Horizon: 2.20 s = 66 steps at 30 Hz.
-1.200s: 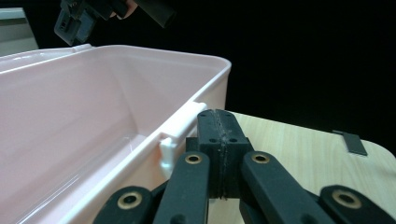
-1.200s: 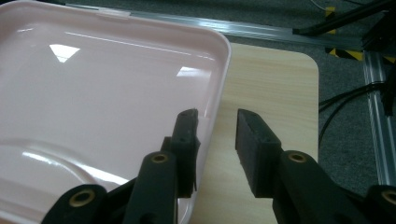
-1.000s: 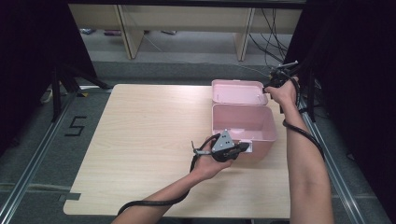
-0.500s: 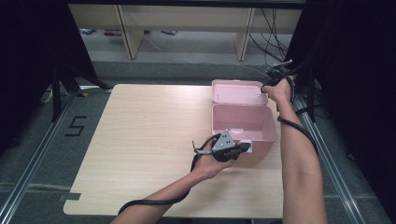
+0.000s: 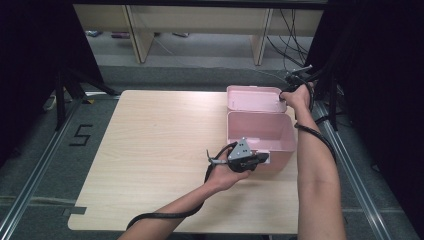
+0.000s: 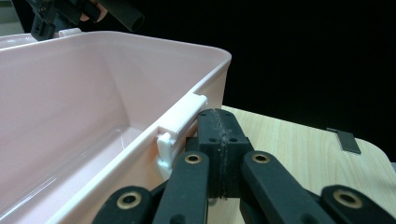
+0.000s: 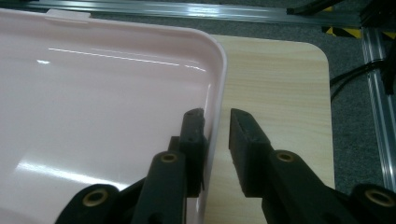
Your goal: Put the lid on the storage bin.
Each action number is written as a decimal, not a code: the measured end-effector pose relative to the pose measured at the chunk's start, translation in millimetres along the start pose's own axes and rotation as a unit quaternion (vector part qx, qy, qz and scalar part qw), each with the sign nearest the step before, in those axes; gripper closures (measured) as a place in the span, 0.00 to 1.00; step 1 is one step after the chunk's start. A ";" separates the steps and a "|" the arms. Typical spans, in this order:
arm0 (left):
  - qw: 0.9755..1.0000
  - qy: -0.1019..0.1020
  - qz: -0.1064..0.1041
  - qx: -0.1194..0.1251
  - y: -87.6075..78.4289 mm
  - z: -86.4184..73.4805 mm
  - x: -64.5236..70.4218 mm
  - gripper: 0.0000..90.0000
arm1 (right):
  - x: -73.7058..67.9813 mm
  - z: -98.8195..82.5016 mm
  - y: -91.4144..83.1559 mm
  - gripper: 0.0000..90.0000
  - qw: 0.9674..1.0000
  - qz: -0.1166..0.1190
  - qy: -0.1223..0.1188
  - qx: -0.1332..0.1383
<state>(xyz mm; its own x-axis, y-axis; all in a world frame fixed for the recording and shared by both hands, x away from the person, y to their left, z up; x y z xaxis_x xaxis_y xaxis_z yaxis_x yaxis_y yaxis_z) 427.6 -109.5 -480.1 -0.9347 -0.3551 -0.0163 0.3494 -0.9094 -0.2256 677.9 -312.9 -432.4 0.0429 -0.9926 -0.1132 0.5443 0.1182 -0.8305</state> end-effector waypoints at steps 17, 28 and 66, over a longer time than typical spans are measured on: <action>1.000 -0.008 -0.006 -0.010 3.7 1.5 4.7 1.00 | -7.7 1.9 -14.0 0.97 0.999 -0.001 0.041 0.011; 1.000 -0.006 -0.008 -0.021 5.4 1.8 8.9 1.00 | -4.9 4.4 -31.0 0.98 0.999 0.006 0.038 0.025; 0.999 -0.037 -0.010 -0.032 6.6 -0.3 8.6 1.00 | -5.6 9.9 -59.0 0.99 0.998 0.017 0.038 0.055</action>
<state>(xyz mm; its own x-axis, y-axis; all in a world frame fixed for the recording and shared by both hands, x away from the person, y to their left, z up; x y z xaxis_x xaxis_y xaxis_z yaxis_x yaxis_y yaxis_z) 421.9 -118.5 -482.0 -0.9336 -0.3531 0.0600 0.3228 -0.9022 -0.2861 653.9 -314.6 -377.3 0.0009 -0.9828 -0.1849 0.6323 0.1438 -0.7612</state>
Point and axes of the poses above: each handheld gripper's, and its own axes: y roughly forward along the jaws, z roughly out of its top, x roughly to its right, the point moved 4 cm from there along y, roughly forward along the jaws, and after that the axes turned 5 degrees about y, right-handed, at the moved point
